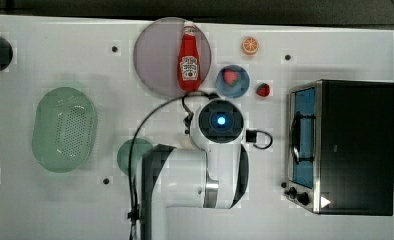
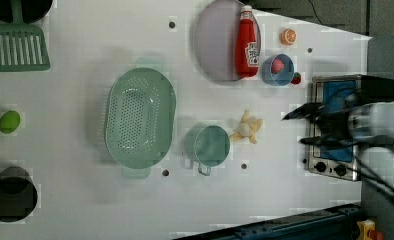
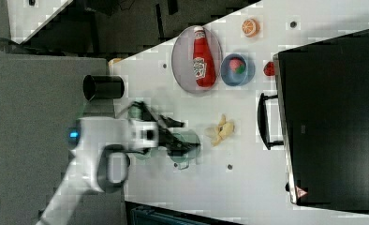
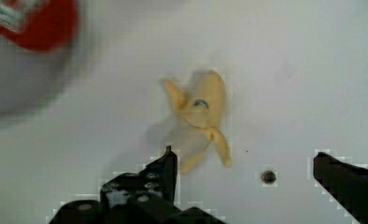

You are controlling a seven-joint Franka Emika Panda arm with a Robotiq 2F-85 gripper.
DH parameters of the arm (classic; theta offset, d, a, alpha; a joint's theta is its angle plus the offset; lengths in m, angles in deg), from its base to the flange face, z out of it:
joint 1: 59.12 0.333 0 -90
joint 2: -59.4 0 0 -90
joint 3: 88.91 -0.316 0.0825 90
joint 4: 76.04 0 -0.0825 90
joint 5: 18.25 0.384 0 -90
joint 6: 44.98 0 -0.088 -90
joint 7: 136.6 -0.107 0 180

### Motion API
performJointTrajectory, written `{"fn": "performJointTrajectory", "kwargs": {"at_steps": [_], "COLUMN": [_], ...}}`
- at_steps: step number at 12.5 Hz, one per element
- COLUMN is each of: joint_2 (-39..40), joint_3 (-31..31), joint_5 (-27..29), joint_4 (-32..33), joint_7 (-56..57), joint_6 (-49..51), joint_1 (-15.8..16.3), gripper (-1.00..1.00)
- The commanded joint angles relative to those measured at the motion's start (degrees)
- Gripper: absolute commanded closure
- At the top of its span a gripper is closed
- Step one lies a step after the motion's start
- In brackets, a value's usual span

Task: Pick banana from table and place on oven.

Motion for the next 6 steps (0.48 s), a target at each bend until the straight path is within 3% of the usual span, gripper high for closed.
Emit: {"fn": "performJointTrajectory", "kwargs": {"at_steps": [1,6], "joint_2": [0.4,9.8], "joint_3": [-0.5,-1.1], "joint_5": [-0.9,-0.9], "joint_4": [2.2,4.5], "joint_7": [1.1,1.0], "joint_6": [-9.5,-18.6], "joint_1": [0.5,1.3], "gripper": [-1.00,-1.00]}}
